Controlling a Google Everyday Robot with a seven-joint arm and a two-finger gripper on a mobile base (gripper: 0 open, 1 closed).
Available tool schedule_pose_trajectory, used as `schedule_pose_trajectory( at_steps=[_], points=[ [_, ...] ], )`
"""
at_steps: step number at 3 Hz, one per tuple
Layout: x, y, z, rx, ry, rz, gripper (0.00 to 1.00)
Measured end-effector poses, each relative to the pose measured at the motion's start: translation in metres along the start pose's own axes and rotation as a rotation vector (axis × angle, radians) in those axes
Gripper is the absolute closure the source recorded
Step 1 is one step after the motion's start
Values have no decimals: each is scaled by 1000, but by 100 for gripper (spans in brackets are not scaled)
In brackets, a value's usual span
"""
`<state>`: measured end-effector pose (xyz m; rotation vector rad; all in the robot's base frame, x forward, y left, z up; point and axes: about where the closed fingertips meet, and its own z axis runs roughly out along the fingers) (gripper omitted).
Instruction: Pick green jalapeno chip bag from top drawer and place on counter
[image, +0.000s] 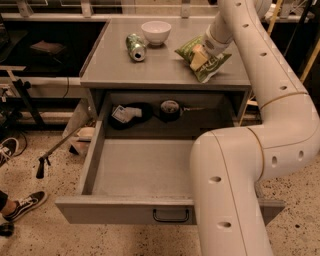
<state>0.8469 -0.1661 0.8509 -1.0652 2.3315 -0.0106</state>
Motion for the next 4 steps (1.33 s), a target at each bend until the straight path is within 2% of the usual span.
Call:
schedule_pose_trajectory(
  at_steps=[1,2,3,4],
  points=[
    [0,0,0,0,0,0,0],
    [0,0,0,0,0,0,0],
    [-1,15,-25,-65,-24,-60,0],
    [6,31,-95,-121,-41,-128,0]
  ],
)
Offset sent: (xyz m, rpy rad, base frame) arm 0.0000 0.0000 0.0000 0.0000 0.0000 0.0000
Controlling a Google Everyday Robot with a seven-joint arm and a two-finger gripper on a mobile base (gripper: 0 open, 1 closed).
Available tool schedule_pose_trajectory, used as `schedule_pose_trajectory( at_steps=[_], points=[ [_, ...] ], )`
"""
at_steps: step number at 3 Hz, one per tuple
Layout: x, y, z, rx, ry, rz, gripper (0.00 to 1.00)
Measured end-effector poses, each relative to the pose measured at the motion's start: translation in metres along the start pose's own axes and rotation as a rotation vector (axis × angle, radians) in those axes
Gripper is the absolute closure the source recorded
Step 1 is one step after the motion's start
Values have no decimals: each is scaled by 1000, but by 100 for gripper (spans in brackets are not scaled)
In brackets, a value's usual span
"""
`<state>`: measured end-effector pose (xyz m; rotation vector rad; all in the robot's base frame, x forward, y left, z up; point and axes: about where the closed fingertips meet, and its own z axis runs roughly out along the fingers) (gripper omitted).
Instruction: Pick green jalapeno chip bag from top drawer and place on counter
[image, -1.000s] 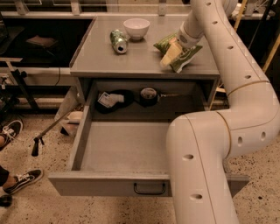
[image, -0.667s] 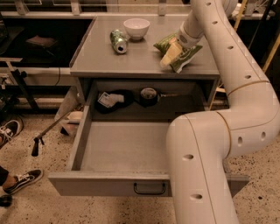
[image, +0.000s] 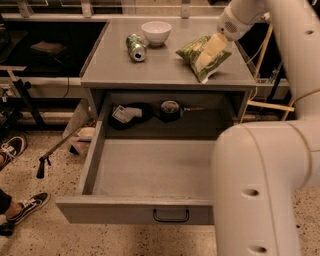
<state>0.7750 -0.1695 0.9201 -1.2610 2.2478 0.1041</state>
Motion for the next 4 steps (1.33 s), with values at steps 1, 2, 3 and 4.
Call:
schedule_pose_trajectory(
  at_steps=[1,2,3,4],
  points=[
    [2,13,-65,42,-9,-4,0],
    [-4,16,-124,183,-28,32,0],
    [18,37,-190,308,-4,60,0],
    [52,87,-260,391,18,54,0]
  ],
)
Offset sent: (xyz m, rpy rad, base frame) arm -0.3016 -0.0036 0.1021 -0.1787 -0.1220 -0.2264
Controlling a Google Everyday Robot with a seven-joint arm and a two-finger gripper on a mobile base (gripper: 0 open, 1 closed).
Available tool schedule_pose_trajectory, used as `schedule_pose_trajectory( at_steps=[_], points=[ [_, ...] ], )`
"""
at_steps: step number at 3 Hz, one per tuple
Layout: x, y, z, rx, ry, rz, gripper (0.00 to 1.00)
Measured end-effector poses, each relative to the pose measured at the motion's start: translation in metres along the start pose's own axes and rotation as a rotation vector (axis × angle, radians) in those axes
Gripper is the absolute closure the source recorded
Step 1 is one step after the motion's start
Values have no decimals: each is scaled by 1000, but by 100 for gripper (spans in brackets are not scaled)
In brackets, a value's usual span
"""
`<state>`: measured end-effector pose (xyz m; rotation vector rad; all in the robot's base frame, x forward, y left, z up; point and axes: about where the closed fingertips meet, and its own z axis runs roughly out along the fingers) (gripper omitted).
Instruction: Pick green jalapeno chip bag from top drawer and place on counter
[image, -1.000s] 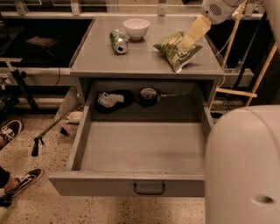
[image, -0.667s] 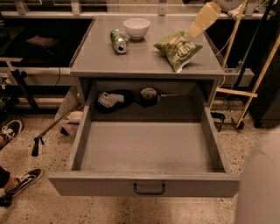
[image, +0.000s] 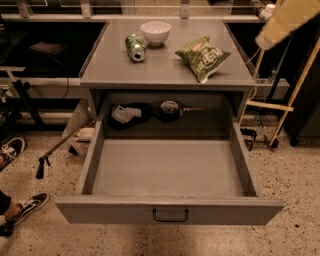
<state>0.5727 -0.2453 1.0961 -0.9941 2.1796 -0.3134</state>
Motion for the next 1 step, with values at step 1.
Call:
schedule_pose_trajectory(
  at_steps=[1],
  points=[
    [32,10,-30,29,46,9,0]
  ],
)
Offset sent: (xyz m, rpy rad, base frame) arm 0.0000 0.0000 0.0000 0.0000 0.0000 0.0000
